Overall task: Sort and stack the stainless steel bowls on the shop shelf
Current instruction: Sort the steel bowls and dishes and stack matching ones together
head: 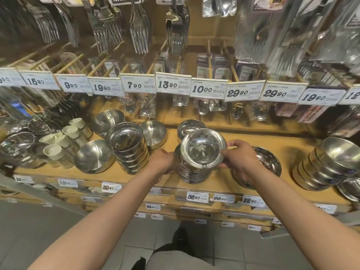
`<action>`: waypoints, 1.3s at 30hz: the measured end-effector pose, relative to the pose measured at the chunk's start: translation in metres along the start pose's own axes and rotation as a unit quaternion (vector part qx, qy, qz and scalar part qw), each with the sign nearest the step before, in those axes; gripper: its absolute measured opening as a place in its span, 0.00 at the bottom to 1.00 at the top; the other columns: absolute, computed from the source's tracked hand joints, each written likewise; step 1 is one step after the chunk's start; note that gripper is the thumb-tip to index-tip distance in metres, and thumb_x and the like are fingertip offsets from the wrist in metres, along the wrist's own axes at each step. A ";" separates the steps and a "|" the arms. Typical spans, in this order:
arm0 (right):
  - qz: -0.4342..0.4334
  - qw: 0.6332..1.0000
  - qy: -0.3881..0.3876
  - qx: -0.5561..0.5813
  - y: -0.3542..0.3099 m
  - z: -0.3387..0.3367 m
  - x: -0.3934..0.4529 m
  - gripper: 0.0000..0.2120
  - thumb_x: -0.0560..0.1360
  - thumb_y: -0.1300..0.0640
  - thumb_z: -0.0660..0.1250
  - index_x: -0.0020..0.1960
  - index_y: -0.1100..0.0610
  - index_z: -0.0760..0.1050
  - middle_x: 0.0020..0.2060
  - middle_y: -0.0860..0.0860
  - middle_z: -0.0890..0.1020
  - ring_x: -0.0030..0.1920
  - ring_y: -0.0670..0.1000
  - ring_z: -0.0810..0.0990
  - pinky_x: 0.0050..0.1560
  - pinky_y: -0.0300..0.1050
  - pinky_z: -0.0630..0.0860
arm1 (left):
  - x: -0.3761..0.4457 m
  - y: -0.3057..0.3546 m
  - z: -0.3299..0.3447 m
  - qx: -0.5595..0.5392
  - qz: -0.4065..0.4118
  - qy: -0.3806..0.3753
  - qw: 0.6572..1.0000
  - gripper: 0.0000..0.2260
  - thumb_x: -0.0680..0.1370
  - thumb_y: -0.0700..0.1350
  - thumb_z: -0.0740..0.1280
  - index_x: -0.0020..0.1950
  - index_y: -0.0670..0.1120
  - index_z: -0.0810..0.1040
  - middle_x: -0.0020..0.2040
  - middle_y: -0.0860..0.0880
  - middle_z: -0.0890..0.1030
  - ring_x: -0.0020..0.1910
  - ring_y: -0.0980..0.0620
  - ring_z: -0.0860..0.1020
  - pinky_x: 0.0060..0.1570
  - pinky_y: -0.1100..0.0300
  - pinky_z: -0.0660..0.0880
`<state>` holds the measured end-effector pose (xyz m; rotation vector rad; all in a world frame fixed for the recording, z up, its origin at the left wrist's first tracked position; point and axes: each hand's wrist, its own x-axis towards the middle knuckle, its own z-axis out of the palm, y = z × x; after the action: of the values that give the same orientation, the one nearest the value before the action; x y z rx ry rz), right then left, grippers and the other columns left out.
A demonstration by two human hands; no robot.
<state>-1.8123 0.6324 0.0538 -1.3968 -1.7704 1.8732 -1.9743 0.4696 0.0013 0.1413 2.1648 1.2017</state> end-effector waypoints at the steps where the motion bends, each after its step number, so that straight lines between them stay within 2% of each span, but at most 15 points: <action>1: -0.001 1.000 -0.002 -0.009 0.001 0.006 0.007 0.09 0.76 0.69 0.70 0.55 0.62 0.76 0.42 0.63 0.87 0.39 0.60 0.88 0.40 0.56 0.86 | 0.001 0.001 -0.004 -0.011 0.013 0.006 1.000 0.08 0.79 0.49 0.64 0.52 0.45 0.74 0.48 0.45 0.78 0.54 0.40 0.79 0.57 0.40 0.80; 3: -0.001 1.000 0.001 -0.016 0.004 0.017 0.020 0.08 0.75 0.69 0.71 0.53 0.61 0.77 0.41 0.61 0.87 0.37 0.59 0.88 0.40 0.55 0.86 | 0.001 0.003 -0.009 -0.041 0.028 0.002 0.999 0.08 0.80 0.53 0.63 0.49 0.49 0.75 0.48 0.46 0.78 0.55 0.42 0.79 0.59 0.40 0.79; 6: -0.002 0.999 0.015 -0.043 0.015 0.029 0.036 0.06 0.75 0.67 0.72 0.49 0.59 0.79 0.39 0.58 0.87 0.34 0.56 0.88 0.42 0.56 0.86 | 0.001 0.004 -0.011 -0.037 0.034 -0.019 0.999 0.12 0.77 0.59 0.68 0.49 0.50 0.77 0.49 0.48 0.80 0.52 0.46 0.80 0.58 0.42 0.80; 9: -0.016 0.997 0.034 -0.067 0.029 0.035 0.043 0.04 0.76 0.65 0.71 0.46 0.58 0.81 0.35 0.55 0.86 0.29 0.51 0.86 0.36 0.49 0.86 | 0.003 0.002 -0.009 -0.017 0.054 -0.030 0.998 0.11 0.74 0.53 0.75 0.51 0.50 0.77 0.50 0.46 0.82 0.52 0.43 0.83 0.55 0.42 0.81; 11: -0.039 0.994 0.039 -0.098 0.038 0.035 0.043 0.04 0.78 0.63 0.71 0.51 0.57 0.83 0.34 0.52 0.86 0.28 0.49 0.85 0.33 0.46 0.84 | 0.005 0.001 -0.006 0.012 0.074 -0.033 0.997 0.08 0.74 0.45 0.76 0.48 0.50 0.77 0.46 0.46 0.83 0.50 0.41 0.83 0.53 0.41 0.81; 14: -0.101 0.977 0.055 -0.181 0.048 0.034 0.042 0.06 0.78 0.57 0.71 0.55 0.53 0.83 0.30 0.45 0.84 0.26 0.46 0.84 0.38 0.49 0.85 | 0.007 0.002 -0.003 0.035 0.089 -0.025 0.995 0.07 0.72 0.40 0.74 0.46 0.48 0.78 0.46 0.43 0.84 0.49 0.40 0.83 0.52 0.40 0.81; 19: -0.148 0.952 0.062 -0.262 0.052 0.032 0.039 0.11 0.79 0.53 0.69 0.59 0.53 0.83 0.32 0.45 0.83 0.32 0.49 0.84 0.33 0.36 0.72 | 0.015 0.003 -0.002 0.081 0.095 -0.028 0.992 0.09 0.71 0.43 0.73 0.47 0.51 0.76 0.46 0.47 0.84 0.46 0.45 0.83 0.51 0.45 0.82; 22: -0.142 0.946 0.070 -0.282 0.055 0.031 0.041 0.19 0.79 0.50 0.69 0.69 0.53 0.77 0.37 0.45 0.83 0.34 0.40 0.78 0.32 0.31 0.67 | 0.024 0.000 -0.001 0.053 0.060 -0.073 0.994 0.14 0.72 0.43 0.72 0.57 0.49 0.77 0.49 0.46 0.84 0.46 0.48 0.81 0.52 0.46 0.82; 24: -0.114 0.960 0.049 -0.251 0.059 0.029 0.044 0.27 0.80 0.46 0.67 0.76 0.52 0.69 0.54 0.52 0.85 0.44 0.44 0.81 0.44 0.38 0.74 | 0.028 -0.003 -0.001 0.005 0.027 -0.122 0.992 0.23 0.74 0.47 0.71 0.68 0.51 0.74 0.55 0.47 0.84 0.48 0.50 0.83 0.50 0.50 0.83; 25: -0.087 0.974 0.027 -0.210 0.061 0.028 0.045 0.30 0.80 0.43 0.66 0.78 0.50 0.66 0.62 0.53 0.82 0.52 0.49 0.82 0.52 0.43 0.77 | 0.031 -0.004 -0.002 -0.013 0.012 -0.147 0.989 0.23 0.74 0.49 0.71 0.69 0.52 0.74 0.56 0.48 0.85 0.50 0.50 0.84 0.50 0.51 0.83; 26: -0.052 0.986 -0.002 -0.158 0.064 0.028 0.044 0.31 0.80 0.41 0.65 0.79 0.49 0.63 0.66 0.52 0.79 0.58 0.53 0.81 0.54 0.47 0.79 | 0.033 -0.005 -0.002 -0.026 -0.003 -0.173 0.985 0.21 0.75 0.52 0.70 0.68 0.53 0.76 0.55 0.49 0.85 0.51 0.49 0.84 0.50 0.50 0.83; 29: 0.036 0.995 -0.088 0.006 0.077 0.030 0.043 0.29 0.81 0.43 0.65 0.79 0.49 0.63 0.69 0.51 0.77 0.62 0.54 0.81 0.44 0.44 0.83 | 0.036 -0.009 -0.003 -0.088 -0.028 -0.242 0.966 0.17 0.74 0.55 0.68 0.62 0.55 0.80 0.51 0.51 0.87 0.50 0.49 0.86 0.45 0.53 0.83; 31: 0.060 0.989 -0.105 0.085 0.086 0.030 0.044 0.29 0.80 0.45 0.67 0.78 0.51 0.64 0.70 0.52 0.76 0.66 0.55 0.79 0.50 0.51 0.85 | 0.035 -0.012 0.000 -0.126 -0.030 -0.256 0.958 0.16 0.75 0.52 0.68 0.62 0.55 0.79 0.51 0.51 0.87 0.50 0.50 0.86 0.43 0.54 0.83; 33: 0.067 0.986 -0.095 0.116 0.092 0.025 0.047 0.30 0.79 0.47 0.69 0.78 0.53 0.65 0.71 0.53 0.75 0.67 0.56 0.78 0.57 0.57 0.83 | 0.034 -0.012 0.005 -0.140 -0.029 -0.254 0.957 0.17 0.75 0.49 0.67 0.64 0.54 0.77 0.49 0.53 0.87 0.49 0.51 0.86 0.43 0.54 0.83; 39: 0.068 0.988 -0.086 0.104 0.091 0.005 0.048 0.22 0.82 0.44 0.63 0.73 0.50 0.71 0.70 0.51 0.76 0.68 0.53 0.75 0.61 0.59 0.81 | 0.025 -0.003 0.028 -0.144 -0.035 -0.242 0.959 0.16 0.80 0.43 0.65 0.68 0.51 0.73 0.50 0.49 0.88 0.50 0.48 0.86 0.50 0.45 0.83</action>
<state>-1.8019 0.6392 -0.0488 -1.3438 -1.5281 2.2382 -1.9768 0.4979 -0.0238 0.2076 1.5449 1.2718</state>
